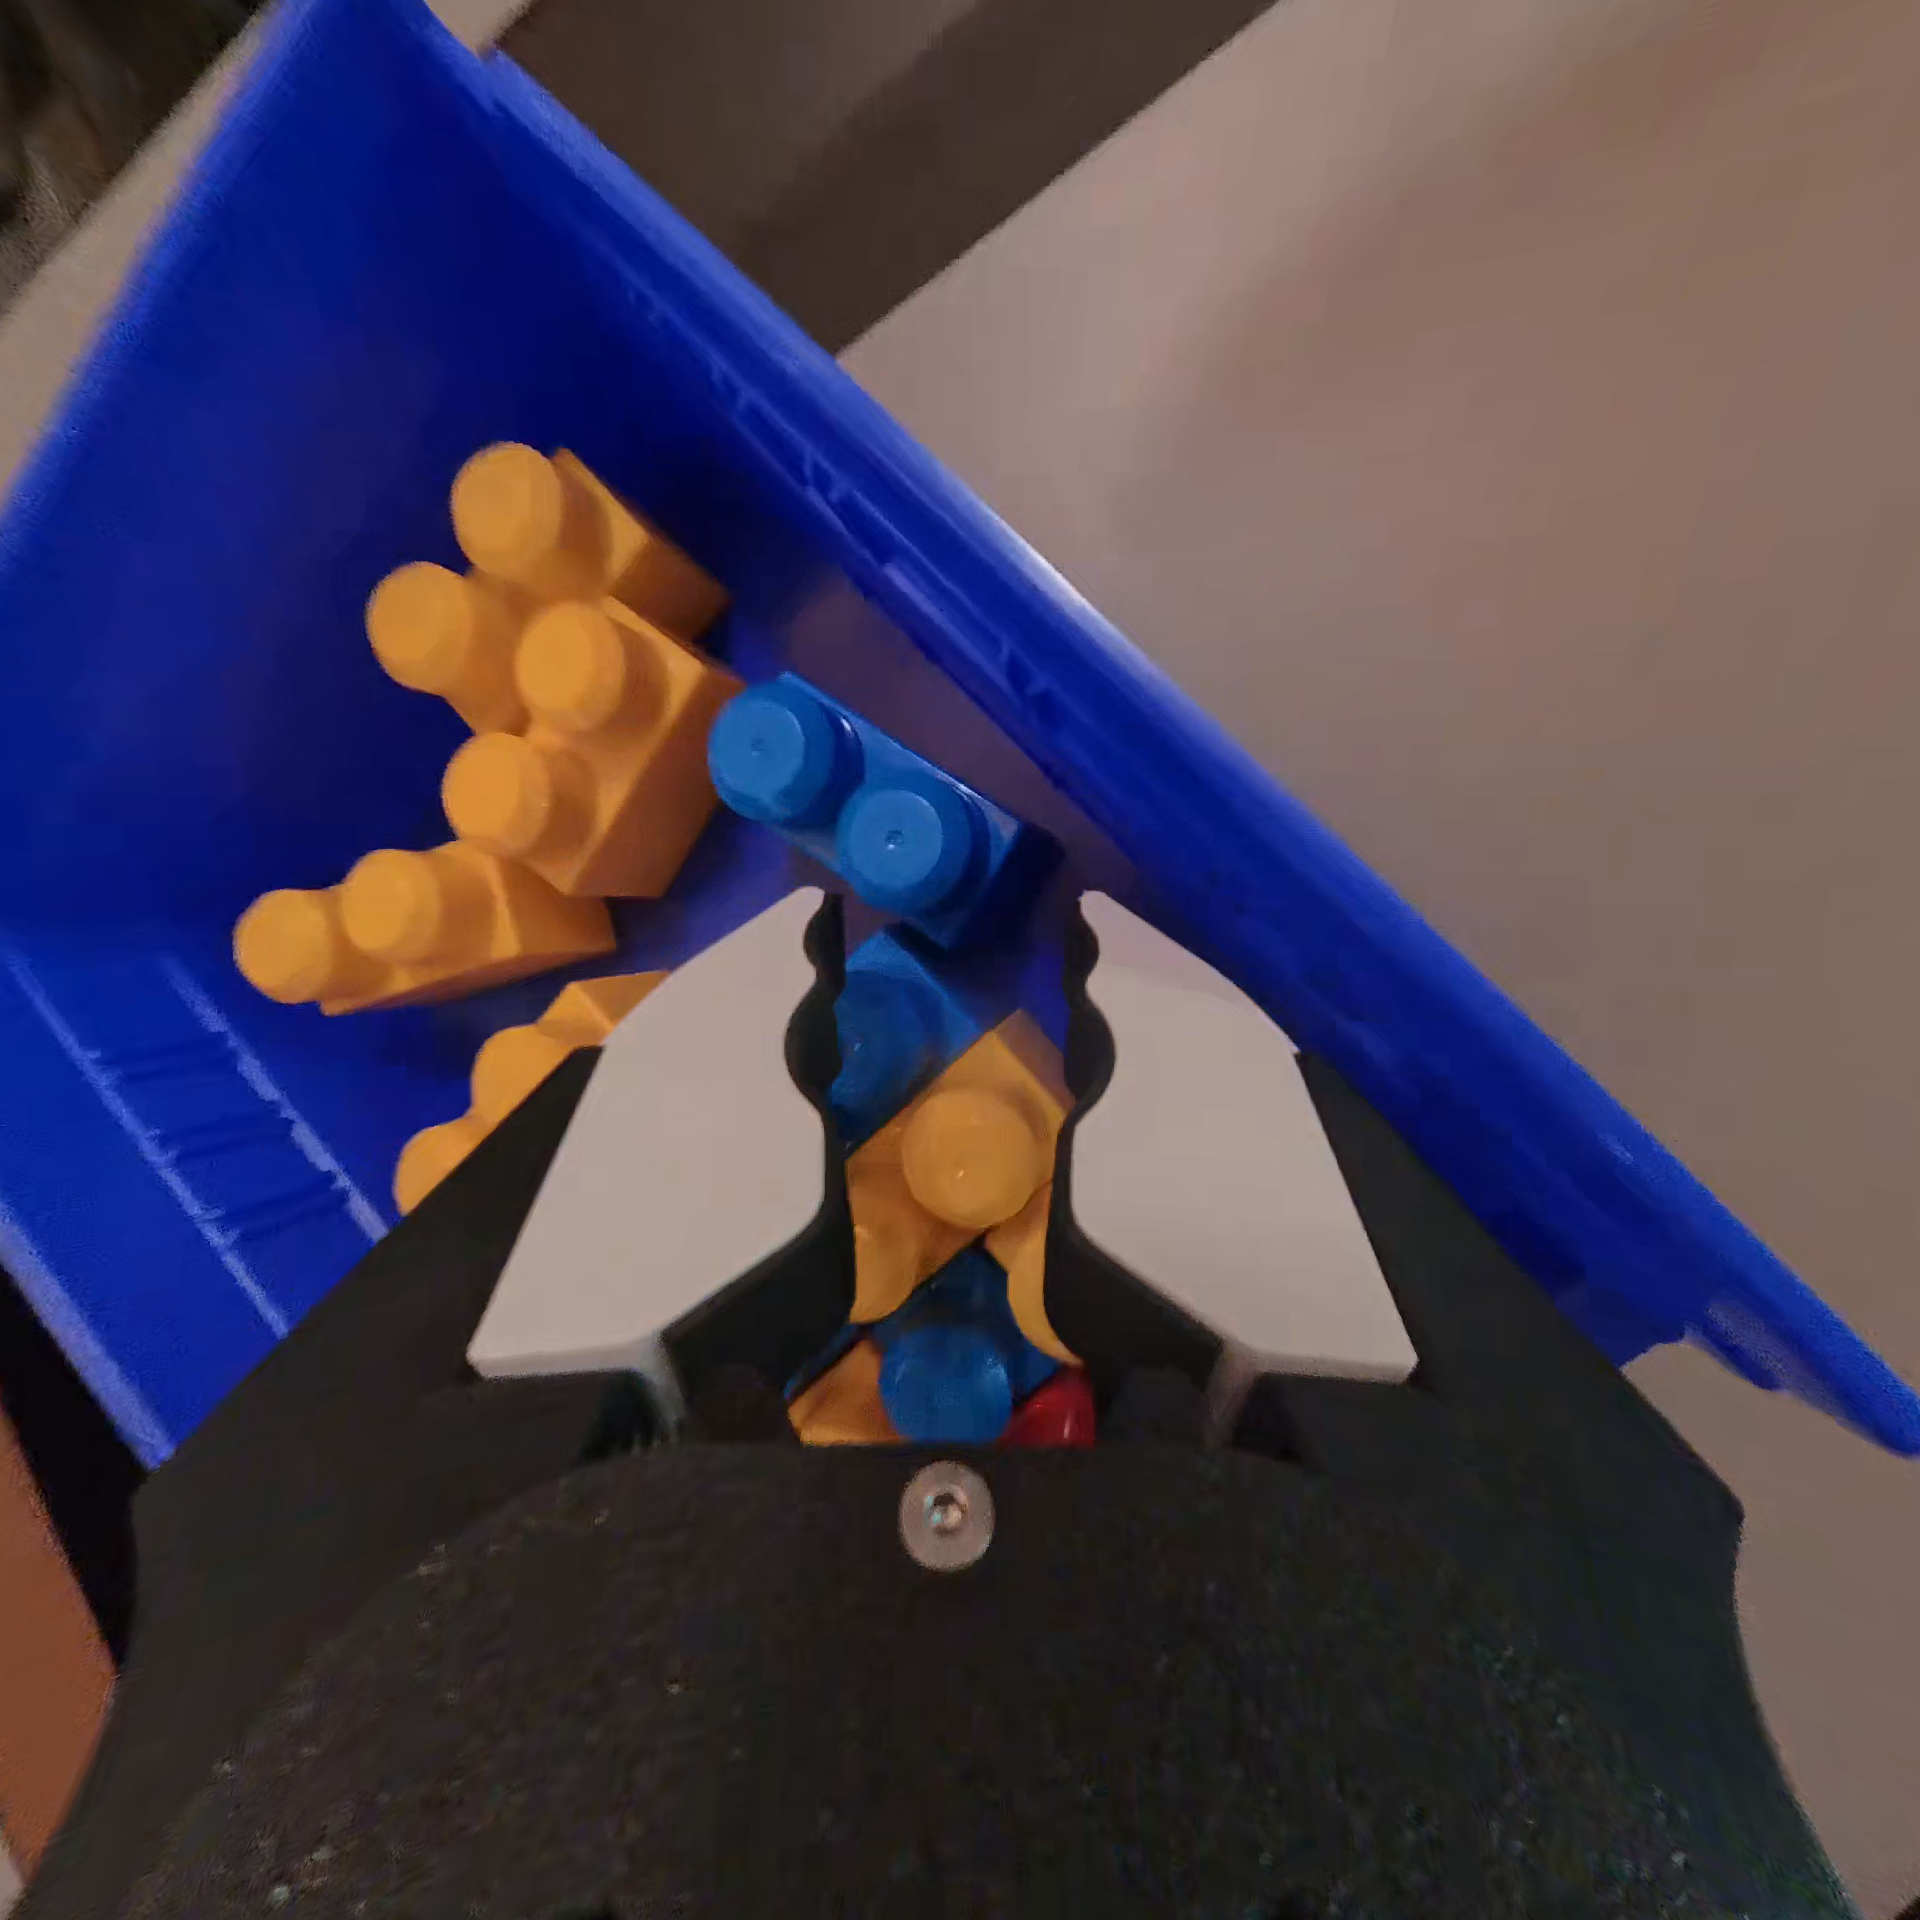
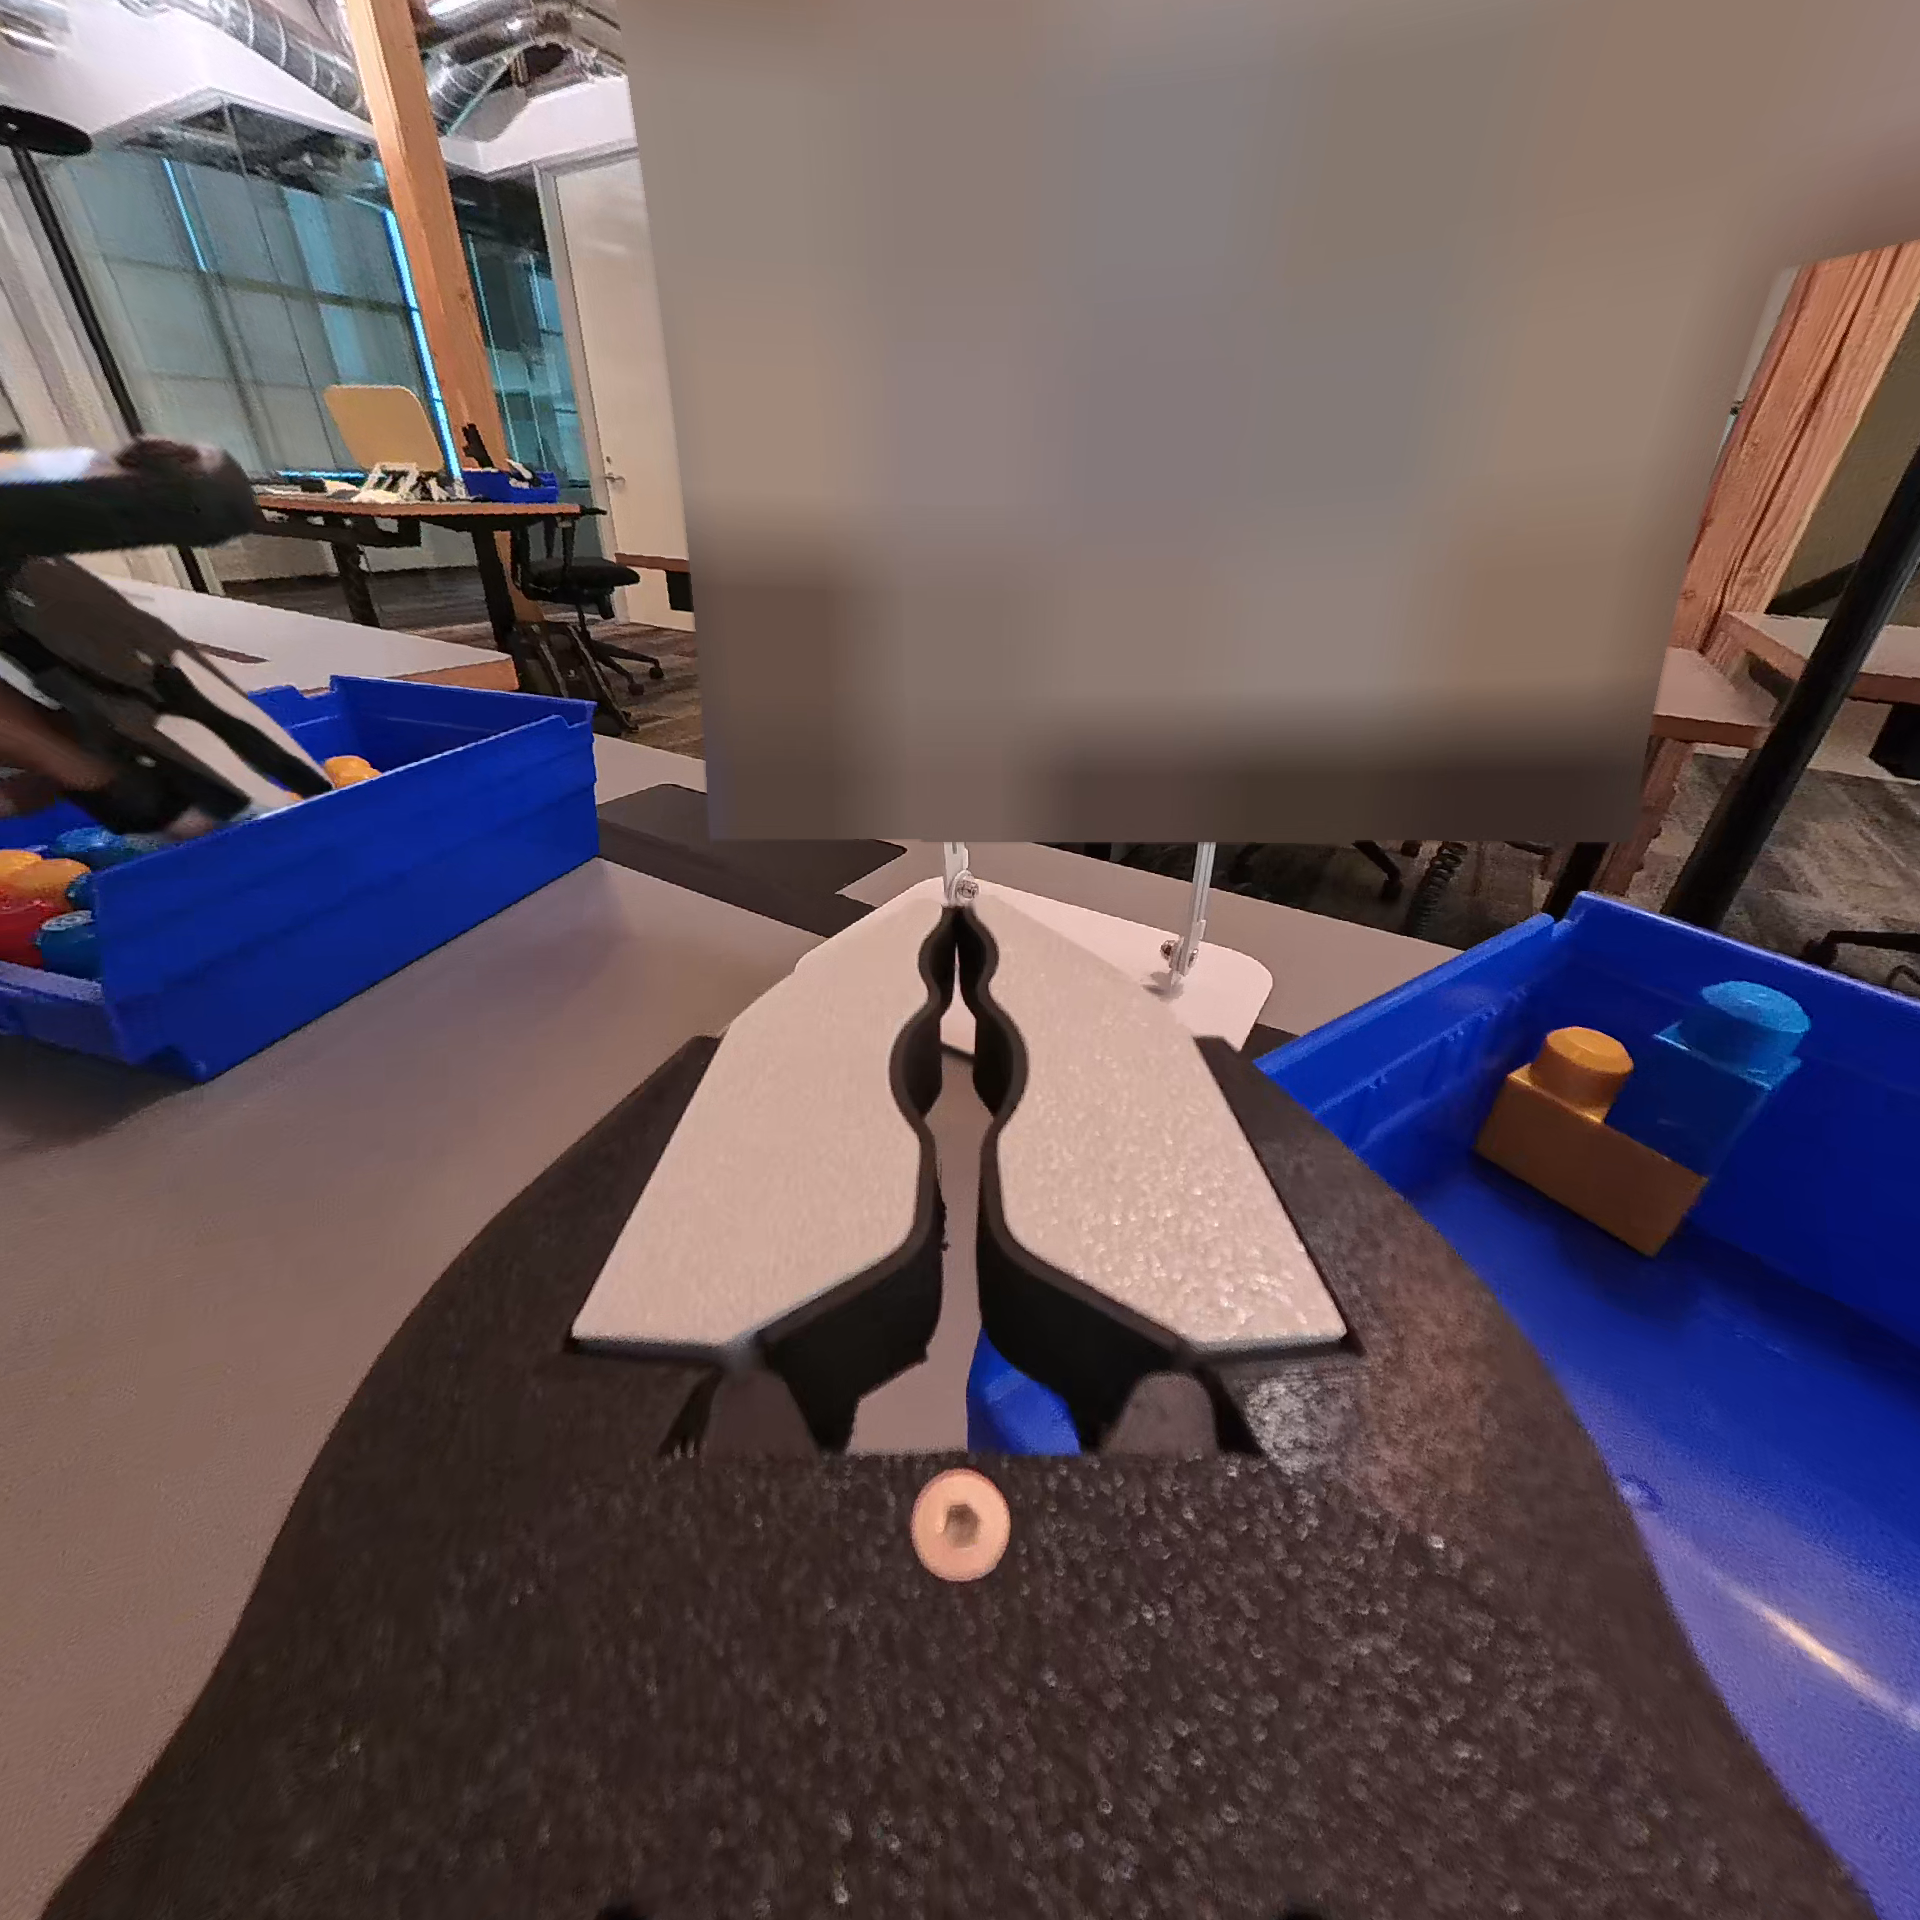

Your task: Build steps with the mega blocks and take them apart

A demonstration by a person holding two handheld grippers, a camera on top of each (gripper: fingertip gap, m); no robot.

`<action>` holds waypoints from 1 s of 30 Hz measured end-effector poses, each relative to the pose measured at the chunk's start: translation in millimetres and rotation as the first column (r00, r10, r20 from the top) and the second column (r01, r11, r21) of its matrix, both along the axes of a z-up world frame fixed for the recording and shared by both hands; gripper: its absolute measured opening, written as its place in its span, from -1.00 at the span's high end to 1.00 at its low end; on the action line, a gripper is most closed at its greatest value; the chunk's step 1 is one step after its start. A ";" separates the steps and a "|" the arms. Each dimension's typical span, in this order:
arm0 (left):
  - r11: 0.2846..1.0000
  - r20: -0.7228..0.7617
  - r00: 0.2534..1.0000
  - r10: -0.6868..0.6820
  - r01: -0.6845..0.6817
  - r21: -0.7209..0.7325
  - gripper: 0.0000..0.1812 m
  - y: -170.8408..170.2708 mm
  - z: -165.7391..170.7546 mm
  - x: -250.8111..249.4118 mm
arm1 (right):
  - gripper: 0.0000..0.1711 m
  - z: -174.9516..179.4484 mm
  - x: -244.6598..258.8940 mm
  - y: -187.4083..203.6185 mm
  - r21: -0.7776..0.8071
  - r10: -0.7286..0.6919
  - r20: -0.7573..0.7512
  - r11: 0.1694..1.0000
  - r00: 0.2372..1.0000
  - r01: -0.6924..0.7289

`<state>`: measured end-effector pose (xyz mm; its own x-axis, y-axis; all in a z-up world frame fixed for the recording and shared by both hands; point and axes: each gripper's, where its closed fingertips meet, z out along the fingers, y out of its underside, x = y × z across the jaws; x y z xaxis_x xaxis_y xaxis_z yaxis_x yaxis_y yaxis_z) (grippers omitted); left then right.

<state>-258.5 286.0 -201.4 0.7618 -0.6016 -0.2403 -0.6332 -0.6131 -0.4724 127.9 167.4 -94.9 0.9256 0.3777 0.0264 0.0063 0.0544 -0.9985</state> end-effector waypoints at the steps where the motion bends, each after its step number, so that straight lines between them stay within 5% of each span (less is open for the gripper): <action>1: 1.000 0.009 1.000 0.013 -0.013 -0.016 0.55 1.0 -4.4 1.1 | 1.00 -0.8 -0.4 0.1 -0.003 0.002 0.000 1.000 1.000 -0.002; 13: 0.997 -0.257 0.966 -0.012 0.032 0.074 0.70 16.2 -18.7 -4.0 | 1.00 -5.8 -5.6 -0.6 -0.025 0.032 0.002 0.999 0.999 -0.032; 15: 0.988 -0.270 0.963 -0.024 0.064 0.140 1.00 19.7 -10.1 -4.4 | 1.00 -6.5 -5.9 -0.8 -0.028 0.034 0.005 0.999 0.999 -0.034; 24: 0.979 -0.190 0.981 -0.032 0.069 0.191 1.00 20.2 12.0 -11.4 | 1.00 -9.0 -7.8 -0.4 -0.037 0.039 0.008 0.999 0.999 -0.038; 30: 0.995 -0.057 0.994 -0.095 0.097 0.033 0.59 17.0 10.1 -6.1 | 1.00 -11.7 -9.4 0.0 -0.050 0.048 0.006 0.998 0.999 -0.047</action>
<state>-264.6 303.0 -191.3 0.6862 -0.6614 -0.3028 -0.7137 -0.5319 -0.4557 118.5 167.4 -106.6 0.9064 0.4222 0.0128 0.0119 0.0049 -0.9999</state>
